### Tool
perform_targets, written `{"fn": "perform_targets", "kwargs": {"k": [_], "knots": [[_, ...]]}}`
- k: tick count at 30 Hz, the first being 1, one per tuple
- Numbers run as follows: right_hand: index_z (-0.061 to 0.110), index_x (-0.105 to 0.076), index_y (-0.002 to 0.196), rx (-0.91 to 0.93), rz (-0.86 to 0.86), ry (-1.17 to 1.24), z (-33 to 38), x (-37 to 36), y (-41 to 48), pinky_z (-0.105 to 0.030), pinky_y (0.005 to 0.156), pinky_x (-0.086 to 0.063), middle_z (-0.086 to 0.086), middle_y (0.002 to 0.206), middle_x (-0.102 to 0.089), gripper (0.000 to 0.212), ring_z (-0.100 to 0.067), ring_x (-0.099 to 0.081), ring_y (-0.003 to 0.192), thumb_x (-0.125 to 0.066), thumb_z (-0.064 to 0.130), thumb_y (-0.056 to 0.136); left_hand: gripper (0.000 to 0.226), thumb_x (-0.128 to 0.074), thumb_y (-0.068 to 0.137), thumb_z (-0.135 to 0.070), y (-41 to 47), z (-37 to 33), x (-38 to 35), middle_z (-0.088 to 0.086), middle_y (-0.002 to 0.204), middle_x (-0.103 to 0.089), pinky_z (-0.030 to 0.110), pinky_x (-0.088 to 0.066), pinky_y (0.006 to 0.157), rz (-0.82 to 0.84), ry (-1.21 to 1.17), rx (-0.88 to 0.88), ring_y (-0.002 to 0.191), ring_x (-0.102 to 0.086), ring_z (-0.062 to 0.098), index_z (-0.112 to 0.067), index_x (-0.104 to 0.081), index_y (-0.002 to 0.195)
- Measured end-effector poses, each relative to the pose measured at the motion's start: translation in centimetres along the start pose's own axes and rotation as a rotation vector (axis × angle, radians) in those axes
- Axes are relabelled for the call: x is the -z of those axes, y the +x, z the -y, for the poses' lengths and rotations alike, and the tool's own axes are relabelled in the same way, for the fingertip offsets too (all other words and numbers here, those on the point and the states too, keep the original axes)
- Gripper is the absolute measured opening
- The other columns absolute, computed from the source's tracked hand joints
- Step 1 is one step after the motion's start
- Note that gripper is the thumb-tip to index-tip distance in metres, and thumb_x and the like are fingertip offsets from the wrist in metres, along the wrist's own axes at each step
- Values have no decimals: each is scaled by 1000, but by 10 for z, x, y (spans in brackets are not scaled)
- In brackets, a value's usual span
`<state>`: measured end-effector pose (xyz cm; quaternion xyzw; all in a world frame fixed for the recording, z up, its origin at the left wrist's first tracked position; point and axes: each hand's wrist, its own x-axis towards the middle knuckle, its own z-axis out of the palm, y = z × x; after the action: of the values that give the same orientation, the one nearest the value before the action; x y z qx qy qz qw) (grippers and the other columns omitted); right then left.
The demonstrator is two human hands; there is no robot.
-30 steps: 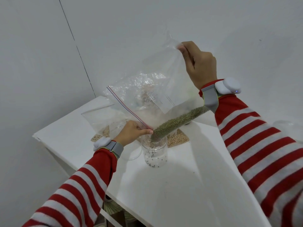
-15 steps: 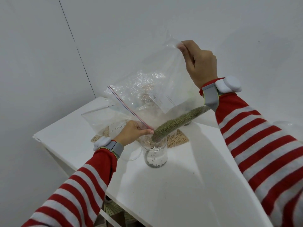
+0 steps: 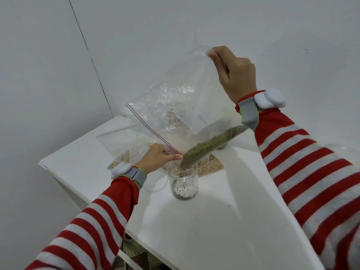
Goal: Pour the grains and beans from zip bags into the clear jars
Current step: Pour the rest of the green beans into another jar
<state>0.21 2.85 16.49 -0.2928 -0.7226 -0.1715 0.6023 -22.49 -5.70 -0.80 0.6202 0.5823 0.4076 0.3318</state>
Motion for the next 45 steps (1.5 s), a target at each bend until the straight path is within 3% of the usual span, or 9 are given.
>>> {"fn": "perform_targets", "kwargs": {"k": [10, 14, 19, 27, 29, 34, 39, 42, 45], "knots": [[12, -69, 101, 14, 17, 3, 0, -2, 2, -32, 42, -36, 4, 53, -36, 32, -20, -38, 44, -48, 36, 102, 10, -81, 76, -18, -2, -4, -1, -5, 94, -76, 7, -44, 66, 7, 20, -3, 74, -66, -5, -11, -79, 82], [12, -69, 100, 16, 10, 4, 2, -3, 3, -33, 42, -37, 4, 53, -35, 32, -20, -36, 44, -49, 36, 102, 16, -79, 79, -14, -3, -5, -1, -19, 67, -71, 4, -40, 61, 17, 24, -2, 58, -58, -10, -3, -77, 90], [12, -69, 101, 13, 24, 9, 1, -4, 3, -34, 41, -39, 3, 53, -38, 35, -21, -39, 44, -46, 39, 103, 11, -81, 77, -17, -4, -5, -1, -2, 95, -75, 4, -41, 62, 12, 36, -5, 68, -63, -9, -9, -79, 84], [12, -69, 101, 13, 21, 7, 1, -4, 3, -35, 41, -40, 3, 53, -36, 37, -22, -38, 44, -45, 40, 103, 15, -82, 75, -17, -2, -3, 0, -14, 83, -75, 8, -45, 69, 3, 36, -3, 76, -67, -5, -7, -79, 87], [12, -69, 100, 13, 8, 6, 2, -4, 3, -34, 40, -38, 5, 53, -34, 36, -20, -36, 45, -45, 39, 103, 16, -81, 76, -14, -2, -3, -1, -16, 77, -74, 7, -45, 67, 5, 37, -4, 71, -65, -7, -4, -79, 88], [12, -69, 99, 12, 13, 13, 2, -3, 3, -33, 40, -37, 5, 53, -34, 39, -19, -35, 44, -43, 40, 103, 15, -82, 75, -18, -2, -2, 0, -3, 93, -76, 11, -49, 74, -1, 37, -11, 89, -70, 5, -8, -79, 86], [11, -69, 100, 15, 21, 10, 0, -4, 3, -35, 40, -39, 2, 52, -37, 39, -21, -39, 43, -43, 40, 103, 16, -79, 78, -12, -3, -5, -3, -13, 77, -74, 6, -42, 64, 21, 30, -9, 58, -59, -10, -2, -77, 91], [12, -69, 100, 14, 25, 7, 0, -5, 4, -35, 41, -39, 0, 52, -40, 38, -22, -40, 44, -44, 40, 103, 17, -81, 77, -15, -1, -2, -2, -17, 75, -73, 6, -44, 64, 18, 33, -6, 65, -62, -8, -3, -78, 89], [12, -69, 100, 15, 19, 10, 0, -5, 4, -35, 41, -39, 2, 52, -38, 36, -20, -39, 45, -46, 39, 102, 16, -82, 75, -21, -1, 0, -1, -8, 81, -76, 13, -45, 68, 7, 36, -4, 68, -63, 0, -9, -80, 86]]}}
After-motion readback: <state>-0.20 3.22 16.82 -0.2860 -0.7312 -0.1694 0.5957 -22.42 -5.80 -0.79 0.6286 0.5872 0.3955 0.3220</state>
